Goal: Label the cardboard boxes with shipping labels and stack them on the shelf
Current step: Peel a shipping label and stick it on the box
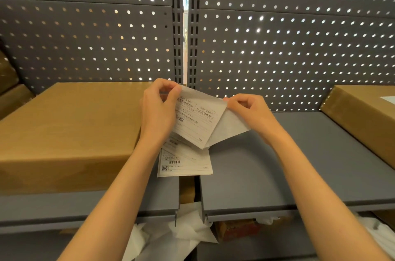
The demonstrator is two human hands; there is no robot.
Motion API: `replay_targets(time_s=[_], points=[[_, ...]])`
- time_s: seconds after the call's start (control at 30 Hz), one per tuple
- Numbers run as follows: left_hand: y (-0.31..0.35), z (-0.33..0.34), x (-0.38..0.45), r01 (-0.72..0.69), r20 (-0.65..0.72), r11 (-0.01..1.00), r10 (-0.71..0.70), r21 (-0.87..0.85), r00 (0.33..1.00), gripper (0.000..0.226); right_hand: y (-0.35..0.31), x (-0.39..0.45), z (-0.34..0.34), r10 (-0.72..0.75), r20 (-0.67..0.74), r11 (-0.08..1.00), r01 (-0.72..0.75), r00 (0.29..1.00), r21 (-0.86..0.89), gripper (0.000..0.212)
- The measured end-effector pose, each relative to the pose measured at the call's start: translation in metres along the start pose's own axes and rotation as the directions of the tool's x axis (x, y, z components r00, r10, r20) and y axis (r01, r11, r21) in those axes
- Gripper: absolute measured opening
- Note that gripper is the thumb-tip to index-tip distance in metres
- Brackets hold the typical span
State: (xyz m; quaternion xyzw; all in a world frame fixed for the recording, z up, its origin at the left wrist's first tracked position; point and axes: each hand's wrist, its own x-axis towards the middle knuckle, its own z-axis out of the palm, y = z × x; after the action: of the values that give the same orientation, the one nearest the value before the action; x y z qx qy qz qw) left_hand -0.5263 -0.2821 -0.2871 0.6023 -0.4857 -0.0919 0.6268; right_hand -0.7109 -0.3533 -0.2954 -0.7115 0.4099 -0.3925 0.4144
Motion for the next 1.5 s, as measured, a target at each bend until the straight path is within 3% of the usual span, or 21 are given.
replay_targets(time_s=[0.93, 1.07, 1.5], points=[[0.000, -0.004, 0.005, 0.011, -0.160, 0.994, -0.028, -0.104, 0.987, 0.004, 0.034, -0.003, -0.018, 0.067, -0.087, 0.995, -0.073, 0.994, -0.068, 0.016], [0.001, -0.004, 0.006, 0.012, -0.190, 0.992, -0.037, -0.128, 0.981, 0.012, 0.038, -0.005, -0.021, 0.058, -0.084, 0.995, -0.065, 0.995, -0.077, 0.018], [0.002, -0.002, 0.006, 0.019, -0.205, 0.990, -0.048, -0.141, 0.978, 0.005, 0.057, -0.003, -0.033, 0.086, -0.148, 0.990, -0.102, 0.985, -0.102, 0.027]])
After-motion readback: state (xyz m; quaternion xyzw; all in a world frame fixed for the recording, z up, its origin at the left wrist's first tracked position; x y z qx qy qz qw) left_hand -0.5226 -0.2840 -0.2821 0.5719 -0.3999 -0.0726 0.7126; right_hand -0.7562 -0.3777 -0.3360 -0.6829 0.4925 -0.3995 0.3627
